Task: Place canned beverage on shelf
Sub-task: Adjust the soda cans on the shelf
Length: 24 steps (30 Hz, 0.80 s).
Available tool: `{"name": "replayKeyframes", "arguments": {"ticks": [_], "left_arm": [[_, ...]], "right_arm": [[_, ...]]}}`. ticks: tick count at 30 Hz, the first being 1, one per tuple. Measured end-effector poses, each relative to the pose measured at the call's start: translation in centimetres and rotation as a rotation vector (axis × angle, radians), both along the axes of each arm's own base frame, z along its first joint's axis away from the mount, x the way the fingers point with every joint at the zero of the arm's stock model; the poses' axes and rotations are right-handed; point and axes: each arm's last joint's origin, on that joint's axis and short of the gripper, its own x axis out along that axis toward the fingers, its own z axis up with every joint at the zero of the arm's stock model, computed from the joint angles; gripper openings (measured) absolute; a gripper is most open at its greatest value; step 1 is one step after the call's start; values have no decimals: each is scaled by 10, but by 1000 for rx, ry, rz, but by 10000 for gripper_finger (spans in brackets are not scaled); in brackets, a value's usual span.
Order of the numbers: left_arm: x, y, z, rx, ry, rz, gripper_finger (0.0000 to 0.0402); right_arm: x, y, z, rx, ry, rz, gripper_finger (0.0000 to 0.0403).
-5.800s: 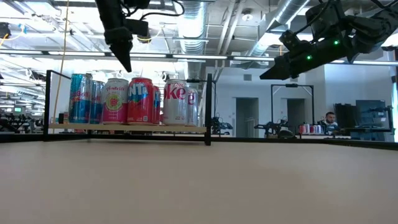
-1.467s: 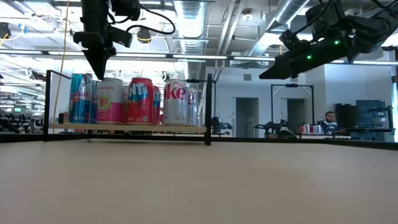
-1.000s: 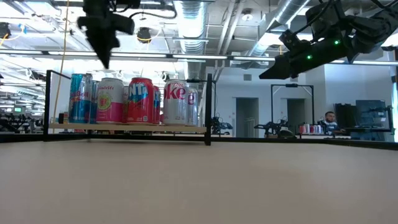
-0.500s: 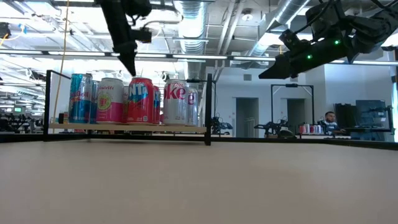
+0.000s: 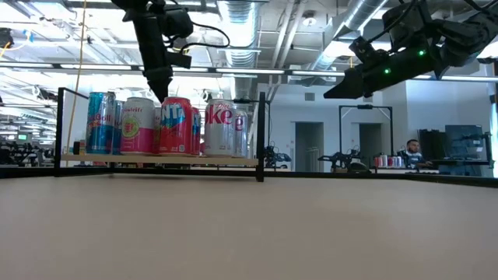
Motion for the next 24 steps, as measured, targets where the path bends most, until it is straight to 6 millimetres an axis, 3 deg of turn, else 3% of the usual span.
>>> {"name": "replayKeyframes", "arguments": {"ticks": [24], "left_arm": [[-6, 4, -3, -16, 22, 48, 0]], "right_arm": [[0, 0, 0, 0, 0, 0, 21]]}}
